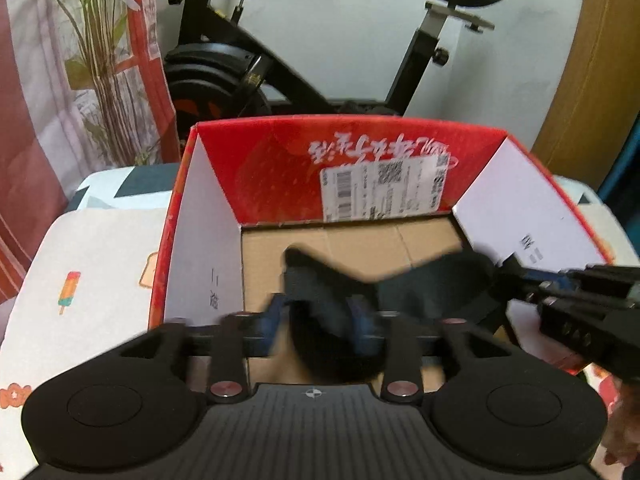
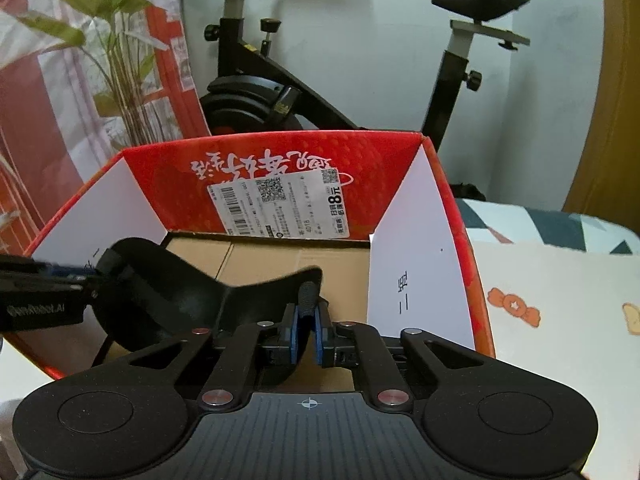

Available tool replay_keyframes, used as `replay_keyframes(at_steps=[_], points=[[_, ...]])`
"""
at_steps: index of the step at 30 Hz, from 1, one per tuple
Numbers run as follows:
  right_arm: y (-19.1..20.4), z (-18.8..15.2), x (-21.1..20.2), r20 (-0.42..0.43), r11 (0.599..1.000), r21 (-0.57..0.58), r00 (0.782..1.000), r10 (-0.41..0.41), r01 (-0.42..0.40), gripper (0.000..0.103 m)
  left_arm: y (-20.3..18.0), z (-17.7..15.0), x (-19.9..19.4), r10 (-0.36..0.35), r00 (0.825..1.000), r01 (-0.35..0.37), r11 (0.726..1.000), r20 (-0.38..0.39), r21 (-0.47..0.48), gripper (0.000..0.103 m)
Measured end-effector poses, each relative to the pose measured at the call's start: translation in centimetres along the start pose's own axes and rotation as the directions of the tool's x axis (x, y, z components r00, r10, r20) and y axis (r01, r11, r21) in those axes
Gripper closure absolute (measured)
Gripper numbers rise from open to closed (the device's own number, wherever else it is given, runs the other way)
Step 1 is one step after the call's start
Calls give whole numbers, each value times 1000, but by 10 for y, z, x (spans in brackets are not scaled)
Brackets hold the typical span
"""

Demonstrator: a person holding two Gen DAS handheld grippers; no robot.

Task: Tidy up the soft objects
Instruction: 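Open the left gripper to drop the eye mask into the box, then move the left tool back down toward the white surgical-mask bag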

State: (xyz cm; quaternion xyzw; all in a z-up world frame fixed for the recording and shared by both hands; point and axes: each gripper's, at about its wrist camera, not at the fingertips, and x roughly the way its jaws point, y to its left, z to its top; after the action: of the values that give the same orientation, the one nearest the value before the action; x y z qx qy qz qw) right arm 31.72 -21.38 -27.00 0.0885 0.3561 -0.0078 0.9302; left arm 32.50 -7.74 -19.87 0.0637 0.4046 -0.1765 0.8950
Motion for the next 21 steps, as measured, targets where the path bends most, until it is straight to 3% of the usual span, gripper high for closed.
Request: replay_keyframes(at_steps=[6,10,13,14,16,19,21], points=[[3,-2,-9,30,1000,-22,999,-11,12,87,-6,0,-18,-26,997,24,999,69,24,51],[7,-3,-26,75,999,-51,997,0,4,73,-8,-3,-33,-31,994,27,999,108,35,47],[8,-5,-42,106,997,-71,994,2,5,48,-8,-8,-48,-35,990,30,999,138,41,36],[8,-6,-47,111,997,-71,994,2,6,39,-7,-10,-55,-41,988,35,999,151,40,27],[8,-9,-60,122,997,-73,992,2,7,32,-6,-16,-69,-57,982,51,998,179,34,14],[5,-15,-78,136,997,-71,991,5,4,1,-5,-27,-86,-81,976,77,997,204,29,6],[2,-21,-91,165,998,-55,986,12,-3,0,-5,-37,-97,-87,975,83,996,204,30,1]])
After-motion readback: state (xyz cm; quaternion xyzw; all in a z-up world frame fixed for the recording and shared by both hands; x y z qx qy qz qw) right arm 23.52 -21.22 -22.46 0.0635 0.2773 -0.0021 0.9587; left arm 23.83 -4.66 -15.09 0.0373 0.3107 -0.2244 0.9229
